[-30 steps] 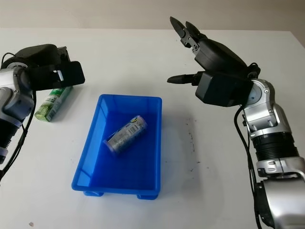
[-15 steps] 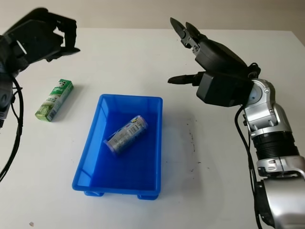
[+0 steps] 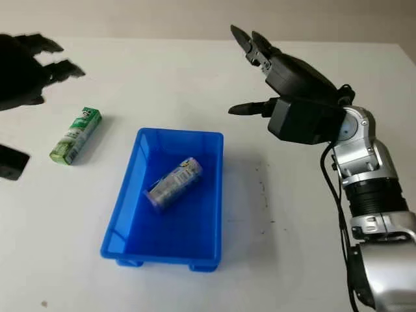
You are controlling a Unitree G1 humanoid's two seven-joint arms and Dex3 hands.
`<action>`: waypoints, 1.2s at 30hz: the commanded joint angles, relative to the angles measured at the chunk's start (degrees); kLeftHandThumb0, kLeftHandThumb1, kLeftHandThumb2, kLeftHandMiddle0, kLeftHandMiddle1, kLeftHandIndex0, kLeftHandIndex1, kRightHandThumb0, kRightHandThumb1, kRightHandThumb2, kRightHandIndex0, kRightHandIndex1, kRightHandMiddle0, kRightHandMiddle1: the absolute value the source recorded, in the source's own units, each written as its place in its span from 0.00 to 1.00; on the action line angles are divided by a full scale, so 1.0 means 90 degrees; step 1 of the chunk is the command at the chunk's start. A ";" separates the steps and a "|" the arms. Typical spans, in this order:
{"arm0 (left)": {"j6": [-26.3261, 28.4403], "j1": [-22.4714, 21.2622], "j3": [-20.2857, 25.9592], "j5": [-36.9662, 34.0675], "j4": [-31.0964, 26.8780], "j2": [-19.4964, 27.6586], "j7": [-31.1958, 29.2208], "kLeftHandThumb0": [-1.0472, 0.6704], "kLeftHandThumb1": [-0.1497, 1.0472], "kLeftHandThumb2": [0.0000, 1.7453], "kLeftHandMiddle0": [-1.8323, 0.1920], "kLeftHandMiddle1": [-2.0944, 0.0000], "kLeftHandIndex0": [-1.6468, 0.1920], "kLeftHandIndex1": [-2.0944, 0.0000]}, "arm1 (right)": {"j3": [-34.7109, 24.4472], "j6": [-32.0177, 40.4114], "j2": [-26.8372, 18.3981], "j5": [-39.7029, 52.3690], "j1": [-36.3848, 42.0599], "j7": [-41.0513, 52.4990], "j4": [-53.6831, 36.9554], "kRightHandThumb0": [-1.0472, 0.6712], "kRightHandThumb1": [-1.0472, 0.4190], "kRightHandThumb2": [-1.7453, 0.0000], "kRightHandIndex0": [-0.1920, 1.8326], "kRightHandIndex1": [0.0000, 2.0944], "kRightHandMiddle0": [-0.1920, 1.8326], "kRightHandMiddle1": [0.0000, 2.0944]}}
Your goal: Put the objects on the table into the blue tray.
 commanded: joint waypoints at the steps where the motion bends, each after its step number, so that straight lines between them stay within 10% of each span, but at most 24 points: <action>1: 0.0047 -0.0552 -0.0420 0.0556 0.0246 0.0246 0.0420 0.42 0.90 0.03 0.85 0.99 0.86 0.93 | -0.0024 -0.0119 -0.0086 0.0000 -0.0154 -0.0064 0.0050 0.25 0.00 0.97 0.01 0.03 0.02 0.03; 19: 0.0251 -0.1804 -0.2487 0.1615 0.2251 -0.0778 0.2688 0.41 0.84 0.03 0.96 0.98 0.94 0.98 | -0.0035 -0.0332 -0.0129 0.0018 -0.0269 -0.0088 0.0360 0.23 0.00 0.97 0.02 0.03 0.02 0.03; 36: 0.0012 -0.1560 -0.3743 0.1389 0.2799 -0.1410 0.2572 0.33 0.92 0.04 0.98 0.98 0.98 0.99 | -0.0147 -0.0058 -0.0202 0.0182 -0.0130 0.0100 0.0060 0.24 0.00 0.97 0.01 0.02 0.02 0.02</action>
